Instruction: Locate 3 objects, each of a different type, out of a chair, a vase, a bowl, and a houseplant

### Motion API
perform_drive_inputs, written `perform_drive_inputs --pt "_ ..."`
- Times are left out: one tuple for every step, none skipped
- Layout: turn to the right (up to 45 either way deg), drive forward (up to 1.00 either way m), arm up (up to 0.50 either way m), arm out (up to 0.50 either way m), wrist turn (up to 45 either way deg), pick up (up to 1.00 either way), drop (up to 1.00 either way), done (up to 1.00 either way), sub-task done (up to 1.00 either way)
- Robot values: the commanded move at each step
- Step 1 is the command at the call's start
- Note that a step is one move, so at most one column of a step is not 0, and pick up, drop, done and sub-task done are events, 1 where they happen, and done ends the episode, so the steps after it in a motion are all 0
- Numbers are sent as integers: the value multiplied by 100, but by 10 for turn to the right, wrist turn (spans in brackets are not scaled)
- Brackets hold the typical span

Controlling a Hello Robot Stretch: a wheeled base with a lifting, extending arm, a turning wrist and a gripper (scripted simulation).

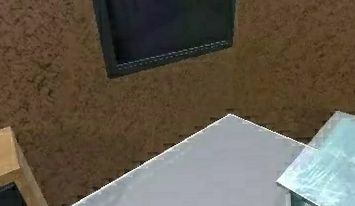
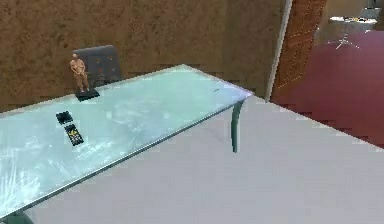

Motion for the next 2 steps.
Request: perform_drive_inputs --pt "0 95 0 0 0 0 0 0 0" --pt "450 0 0 0 0 0 0 0 0"
